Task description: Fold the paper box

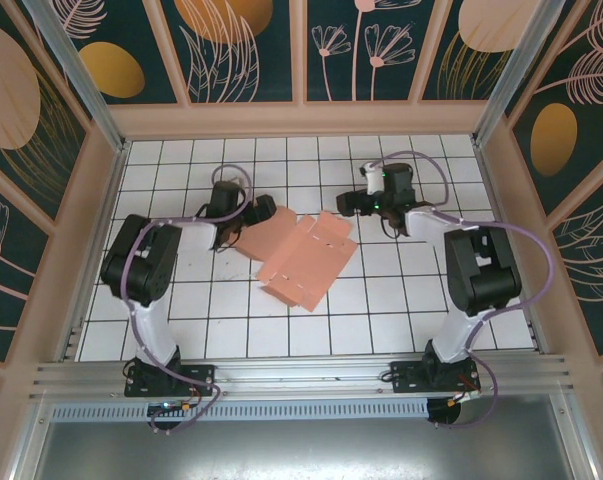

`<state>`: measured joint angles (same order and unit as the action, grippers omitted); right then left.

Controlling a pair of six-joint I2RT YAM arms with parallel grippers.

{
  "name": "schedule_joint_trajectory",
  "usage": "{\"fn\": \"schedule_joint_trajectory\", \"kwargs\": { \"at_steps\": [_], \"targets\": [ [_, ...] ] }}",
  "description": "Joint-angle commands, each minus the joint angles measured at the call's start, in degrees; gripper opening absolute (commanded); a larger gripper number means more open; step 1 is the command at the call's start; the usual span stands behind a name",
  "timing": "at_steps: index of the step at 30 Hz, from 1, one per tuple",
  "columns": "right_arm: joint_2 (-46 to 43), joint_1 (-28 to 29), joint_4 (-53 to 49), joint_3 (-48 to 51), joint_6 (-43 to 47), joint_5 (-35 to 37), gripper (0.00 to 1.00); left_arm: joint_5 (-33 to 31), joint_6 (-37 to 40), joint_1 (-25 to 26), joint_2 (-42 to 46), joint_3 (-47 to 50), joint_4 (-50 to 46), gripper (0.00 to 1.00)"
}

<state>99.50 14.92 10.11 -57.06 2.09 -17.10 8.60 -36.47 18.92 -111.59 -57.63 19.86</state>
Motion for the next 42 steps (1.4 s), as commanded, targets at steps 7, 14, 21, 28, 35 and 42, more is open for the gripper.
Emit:
{"fn": "schedule_joint_trajectory", "kwargs": {
  "at_steps": [7,14,21,28,35,42],
  "targets": [
    [-9.55,-1.45,0.41,9.59,0.84,-6.93,0.96,5.65,3.41,-0.20,-10.31,-16.64,-6.94,0.99],
    [-4.00,0.48,-6.63,3.89,3.28,-10.80,0.80,-2.94,5.33,-0.10,6.62,-7.42,-2.85,0.99],
    [7.53,3.96,-13.18,-7.20,3.89,-9.95,0.71,-5.80,6.04,-0.06,22.60,7.66,-0.30,0.99],
    [13.59,5.65,-15.78,-13.00,4.86,-8.45,0.54,-3.61,7.57,-0.06,26.41,14.53,0.89,0.99],
    [7.22,5.86,-8.71,-7.05,0.30,-2.43,0.63,8.25,7.58,1.84,12.21,4.24,-0.48,0.77],
    [-8.14,6.28,1.66,9.09,-9.59,1.46,0.68,8.78,5.58,2.70,2.09,-1.36,-2.62,0.66]
  ]
}}
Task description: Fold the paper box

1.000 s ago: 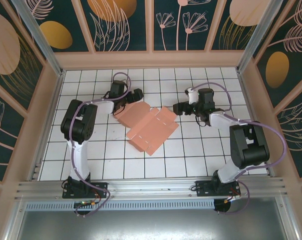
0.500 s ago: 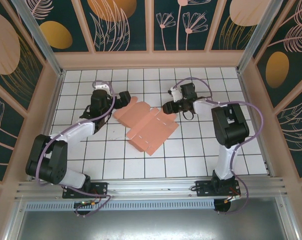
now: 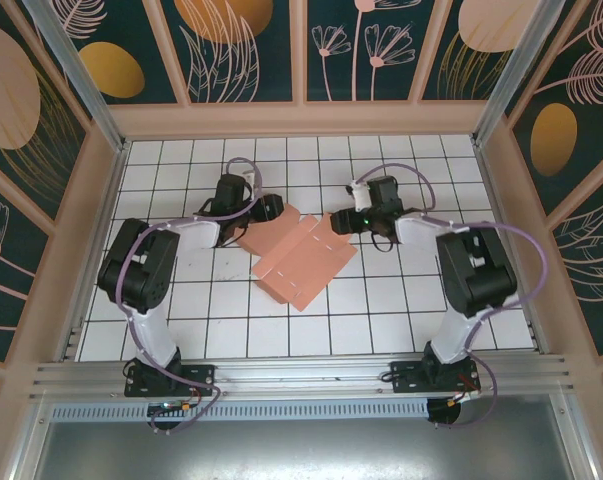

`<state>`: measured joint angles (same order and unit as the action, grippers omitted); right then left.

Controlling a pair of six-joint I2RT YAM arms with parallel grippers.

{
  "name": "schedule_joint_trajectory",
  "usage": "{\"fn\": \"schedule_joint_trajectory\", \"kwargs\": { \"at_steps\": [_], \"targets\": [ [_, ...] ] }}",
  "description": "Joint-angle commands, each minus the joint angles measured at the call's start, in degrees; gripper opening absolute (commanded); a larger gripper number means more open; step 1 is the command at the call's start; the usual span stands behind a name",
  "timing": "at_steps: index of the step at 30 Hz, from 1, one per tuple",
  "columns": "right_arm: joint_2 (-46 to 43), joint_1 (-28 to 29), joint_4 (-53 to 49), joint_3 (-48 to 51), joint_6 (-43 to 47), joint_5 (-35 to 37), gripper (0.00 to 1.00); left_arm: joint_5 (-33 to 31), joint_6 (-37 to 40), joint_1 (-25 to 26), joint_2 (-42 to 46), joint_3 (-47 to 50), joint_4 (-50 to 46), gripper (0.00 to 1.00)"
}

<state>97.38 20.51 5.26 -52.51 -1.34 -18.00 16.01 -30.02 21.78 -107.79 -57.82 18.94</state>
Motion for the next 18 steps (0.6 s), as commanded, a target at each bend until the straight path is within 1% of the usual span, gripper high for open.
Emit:
{"fn": "schedule_joint_trajectory", "kwargs": {
  "at_steps": [1,3,6,9,11,15,18],
  "targets": [
    [-8.20,0.84,7.69,7.10,-8.93,1.57,0.68,1.06,-1.30,-0.12,-2.32,-0.83,-1.55,0.66],
    [-11.60,1.92,10.25,11.58,-13.86,-1.57,0.68,0.78,-1.87,-0.16,-3.25,-0.04,-1.26,0.64],
    [-14.64,6.43,13.61,16.34,-19.66,-5.50,0.68,-0.24,-3.51,-0.11,-3.07,3.81,1.06,0.62],
    [-14.12,12.53,14.45,17.29,-21.48,-4.85,0.69,-0.45,-5.50,-0.16,-2.27,7.50,3.18,0.66],
    [-11.94,14.79,14.98,16.94,-22.65,-4.89,0.69,-0.46,-7.14,-0.16,-1.28,10.13,4.58,0.67],
    [-6.47,14.53,15.84,16.22,-24.67,-5.56,0.68,-1.57,-10.91,-0.16,2.64,16.44,6.57,0.69],
    [-2.89,12.90,13.02,13.69,-22.40,-5.21,0.67,-1.95,-13.18,-0.16,5.83,20.56,6.78,0.71]
  ]
}}
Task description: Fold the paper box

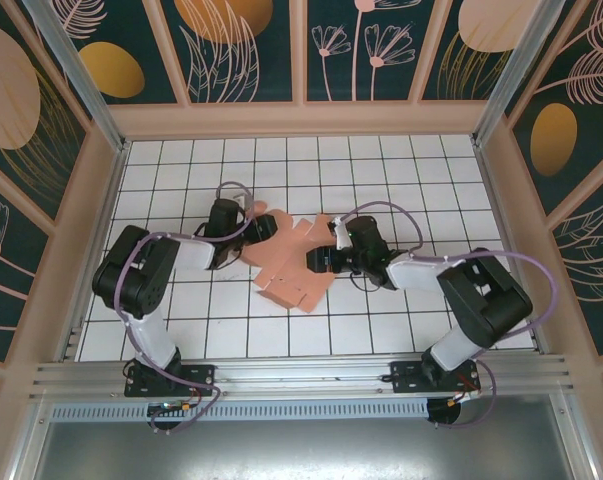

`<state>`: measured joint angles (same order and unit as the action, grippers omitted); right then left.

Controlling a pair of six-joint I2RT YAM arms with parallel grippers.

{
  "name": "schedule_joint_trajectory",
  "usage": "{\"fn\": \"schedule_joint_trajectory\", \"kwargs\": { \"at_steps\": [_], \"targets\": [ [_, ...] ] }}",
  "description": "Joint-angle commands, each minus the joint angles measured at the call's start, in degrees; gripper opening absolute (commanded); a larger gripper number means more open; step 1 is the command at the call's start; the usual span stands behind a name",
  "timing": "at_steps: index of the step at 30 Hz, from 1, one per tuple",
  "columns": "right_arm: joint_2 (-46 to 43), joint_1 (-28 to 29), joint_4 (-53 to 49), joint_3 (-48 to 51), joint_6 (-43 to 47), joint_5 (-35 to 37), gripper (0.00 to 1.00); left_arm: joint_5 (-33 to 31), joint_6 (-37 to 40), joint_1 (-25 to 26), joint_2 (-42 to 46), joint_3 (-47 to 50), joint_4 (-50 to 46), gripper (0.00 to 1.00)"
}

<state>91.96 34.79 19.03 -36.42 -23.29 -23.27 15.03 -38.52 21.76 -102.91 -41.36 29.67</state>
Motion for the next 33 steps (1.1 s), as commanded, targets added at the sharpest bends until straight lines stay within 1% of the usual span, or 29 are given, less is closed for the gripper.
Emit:
{"fn": "schedule_joint_trajectory", "kwargs": {
  "at_steps": [1,3,5,6,8,9,11,13,14,15,18,20,22,24,25,28,31,33],
  "targets": [
    [3.81,-2.41,-2.39,-3.58,0.52,0.34,0.67,-1.10,-5.29,-0.14,1.98,5.35,-4.04,0.72],
    [6.04,-4.56,-4.79,-6.22,1.94,0.38,0.67,-1.23,-7.25,-0.14,3.63,8.01,-3.15,0.72],
    [8.29,-7.39,-5.67,-8.62,3.18,-1.20,0.67,-1.18,-10.03,0.03,4.43,11.31,-1.27,0.72],
    [9.56,-8.82,-5.93,-9.89,3.50,-1.95,0.67,-0.86,-11.63,0.19,6.52,13.33,0.44,0.72],
    [11.84,-10.92,-7.22,-12.48,4.18,-3.81,0.67,-0.17,-13.55,0.73,7.91,16.34,2.80,0.72],
    [13.24,-12.29,-8.58,-14.24,4.36,-4.92,0.67,0.28,-13.35,0.84,8.62,17.16,2.62,0.73],
    [14.60,-14.02,-9.53,-16.59,5.03,-6.96,0.66,-0.26,-10.34,0.83,10.36,16.40,-0.47,0.76],
    [13.54,-14.64,-8.51,-17.33,6.18,-8.31,0.66,-1.85,-4.90,0.87,12.29,12.81,-6.24,0.79],
    [12.29,-14.65,-7.35,-16.95,6.58,-8.52,0.67,-2.39,-2.77,0.83,12.76,10.78,-8.65,0.79],
    [10.36,-14.65,-5.80,-16.11,6.28,-8.10,0.67,-2.31,-0.45,0.83,12.91,8.32,-10.46,0.75],
    [4.53,-15.35,-2.43,-12.37,3.88,-5.75,0.67,0.40,3.84,0.91,11.14,0.68,-15.06,0.70],
    [1.29,-16.55,-0.04,-8.83,0.23,-5.21,0.67,4.19,5.01,1.26,9.13,-2.98,-15.94,0.64],
    [-2.09,-17.43,2.84,-4.41,-4.74,-5.05,0.67,10.44,6.29,1.44,6.18,-5.67,-15.57,0.59],
    [-5.18,-17.60,5.85,0.11,-9.03,-4.57,0.67,14.67,7.66,1.61,2.89,-7.70,-16.48,0.55],
    [-6.64,-17.52,7.17,2.53,-11.37,-4.42,0.67,15.69,8.41,1.77,1.63,-8.58,-17.50,0.52],
    [-9.59,-17.28,10.72,8.32,-17.20,-5.03,0.67,15.92,9.40,2.64,-0.10,-8.03,-19.13,0.46],
    [-10.83,-15.72,14.19,12.46,-22.60,-4.70,0.67,16.11,8.95,2.92,-1.03,-5.84,-18.14,0.38],
    [-10.55,-13.90,14.82,13.22,-23.50,-3.92,0.69,15.14,8.40,2.94,-2.03,-4.65,-17.51,0.34]
  ]
}}
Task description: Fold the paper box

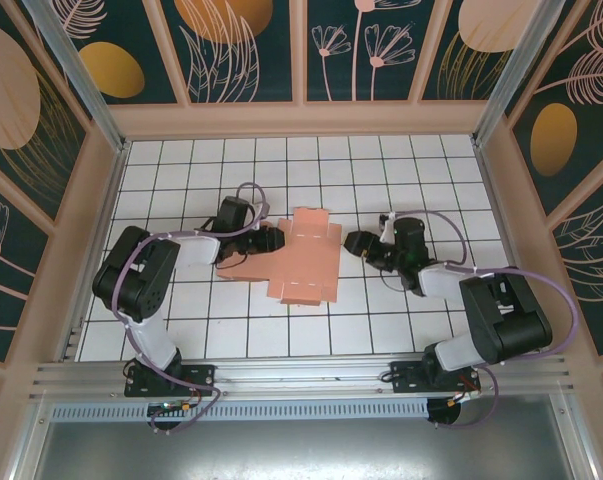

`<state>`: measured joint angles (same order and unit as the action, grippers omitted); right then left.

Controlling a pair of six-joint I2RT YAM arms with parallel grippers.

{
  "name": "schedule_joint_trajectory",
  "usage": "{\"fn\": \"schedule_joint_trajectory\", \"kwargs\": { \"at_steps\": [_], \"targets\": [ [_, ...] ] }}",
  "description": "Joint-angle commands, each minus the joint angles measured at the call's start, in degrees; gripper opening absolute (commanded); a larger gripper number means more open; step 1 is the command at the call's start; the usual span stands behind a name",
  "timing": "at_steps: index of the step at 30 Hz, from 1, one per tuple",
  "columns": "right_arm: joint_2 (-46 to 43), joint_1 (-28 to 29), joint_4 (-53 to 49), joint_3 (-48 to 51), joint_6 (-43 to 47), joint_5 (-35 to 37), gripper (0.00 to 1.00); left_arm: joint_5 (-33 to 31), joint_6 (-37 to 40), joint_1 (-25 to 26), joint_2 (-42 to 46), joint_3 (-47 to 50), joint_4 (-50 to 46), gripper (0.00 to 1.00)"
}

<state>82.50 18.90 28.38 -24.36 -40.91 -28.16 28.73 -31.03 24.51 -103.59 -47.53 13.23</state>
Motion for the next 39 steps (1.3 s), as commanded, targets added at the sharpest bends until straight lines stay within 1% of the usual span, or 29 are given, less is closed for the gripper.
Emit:
{"fn": "schedule_joint_trajectory", "kwargs": {
  "at_steps": [1,4,7,14,17,18,22,23,25,27,28,29,30,32,35,37,39],
  "targets": [
    [-0.57,2.81,5.53,0.99,-6.02,1.08,0.70,0.23,0.39,0.17,-1.91,2.18,-0.93,0.34],
    [1.76,3.78,6.12,-0.09,-6.57,0.34,0.70,-3.22,-0.99,0.18,-2.56,3.51,-0.88,0.29],
    [3.90,3.89,6.39,-1.18,-7.15,-0.61,0.69,-5.37,-2.06,0.18,-2.48,4.48,-1.07,0.28],
    [9.96,3.97,6.82,-4.77,-7.34,-4.94,0.63,-6.25,-4.38,0.18,-2.99,6.21,1.52,0.28],
    [11.95,4.33,7.81,-6.01,-7.95,-7.22,0.57,-6.14,-5.26,0.22,-3.12,6.69,2.48,0.28],
    [12.52,4.48,7.66,-6.54,-7.83,-7.71,0.54,-6.02,-5.52,0.18,-3.13,6.83,2.91,0.28],
    [13.83,4.92,7.18,-7.75,-7.83,-8.50,0.39,-5.89,-7.07,0.18,-2.75,7.84,4.80,0.29],
    [13.86,5.04,6.68,-7.96,-7.65,-8.32,0.32,-6.01,-7.44,0.18,-2.63,8.04,5.10,0.29],
    [13.72,5.01,5.90,-8.18,-7.52,-7.90,0.21,-6.45,-7.90,0.16,-2.32,8.39,5.57,0.30],
    [13.52,5.01,4.92,-8.42,-7.13,-7.37,0.09,-6.49,-8.32,0.20,-1.86,8.59,5.95,0.31],
    [13.36,5.01,4.02,-8.66,-6.73,-6.91,0.02,-6.41,-8.47,0.19,-1.58,8.72,6.34,0.33],
    [13.18,5.01,2.57,-9.06,-5.75,-6.31,0.00,-6.28,-8.65,0.18,-0.95,9.00,7.20,0.39],
    [12.98,4.84,0.22,-9.89,-4.11,-5.69,0.00,-5.74,-8.58,0.18,0.06,9.48,9.10,0.48],
    [12.92,4.22,-6.53,-12.50,0.41,-4.13,0.00,-4.69,-7.74,0.35,2.88,10.37,12.43,0.59],
    [13.62,2.44,-20.71,-19.01,10.77,-1.60,0.00,-6.87,-7.16,0.45,9.43,11.74,15.13,0.75],
    [14.57,1.08,-30.03,-24.17,19.43,0.80,0.00,-8.47,-6.05,0.38,12.49,11.86,14.34,0.83],
    [15.50,-0.31,-38.53,-29.08,25.75,4.95,0.00,-8.84,-3.74,0.45,13.41,10.64,11.74,0.90]
  ]
}}
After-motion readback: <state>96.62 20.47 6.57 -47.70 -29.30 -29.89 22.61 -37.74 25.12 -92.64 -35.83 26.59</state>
